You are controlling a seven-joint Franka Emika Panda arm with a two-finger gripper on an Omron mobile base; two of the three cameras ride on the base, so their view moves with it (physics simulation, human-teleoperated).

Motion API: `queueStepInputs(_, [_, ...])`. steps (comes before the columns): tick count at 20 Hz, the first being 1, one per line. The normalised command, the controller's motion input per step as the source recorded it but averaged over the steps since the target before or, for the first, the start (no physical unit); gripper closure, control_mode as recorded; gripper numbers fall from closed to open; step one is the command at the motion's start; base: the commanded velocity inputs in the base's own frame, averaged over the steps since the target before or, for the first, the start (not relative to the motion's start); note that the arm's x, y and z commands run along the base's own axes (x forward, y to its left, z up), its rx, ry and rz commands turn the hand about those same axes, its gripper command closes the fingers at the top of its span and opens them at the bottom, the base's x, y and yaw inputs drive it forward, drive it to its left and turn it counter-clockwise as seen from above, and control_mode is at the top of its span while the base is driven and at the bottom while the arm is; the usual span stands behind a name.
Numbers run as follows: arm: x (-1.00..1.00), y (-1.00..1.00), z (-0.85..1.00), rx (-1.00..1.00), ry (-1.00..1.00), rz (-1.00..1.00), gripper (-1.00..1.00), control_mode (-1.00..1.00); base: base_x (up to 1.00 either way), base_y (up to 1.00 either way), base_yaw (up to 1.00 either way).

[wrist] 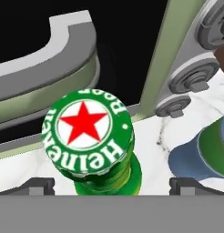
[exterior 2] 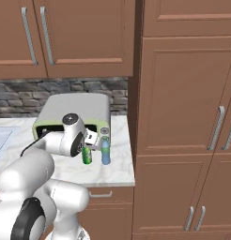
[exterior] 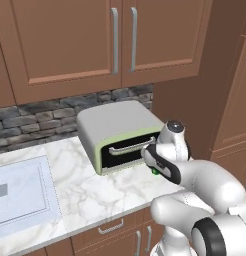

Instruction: Place the drinks on the dining counter in a tight cluster.

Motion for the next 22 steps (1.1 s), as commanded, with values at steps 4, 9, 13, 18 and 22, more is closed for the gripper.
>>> queueStepInputs(4, [-0.03,0.00,0.00,0.00,-0.18,0.00,-1.00,-1.00,0.00,0.00,0.00])
queueStepInputs(9, [-0.06,0.00,0.00,0.00,-0.08,0.00,-1.00,-1.00,0.00,0.00,0.00])
queueStepInputs(13, [0.00,0.00,-0.06,0.00,0.00,0.00,-1.00,-1.00,0.00,0.00,0.00])
queueStepInputs(18, [0.00,0.00,-0.13,0.00,0.07,0.00,-1.00,-1.00,0.00,0.00,0.00])
queueStepInputs(22, [0.00,0.00,-0.20,0.00,0.05,0.00,-1.00,-1.00,0.00,0.00,0.00])
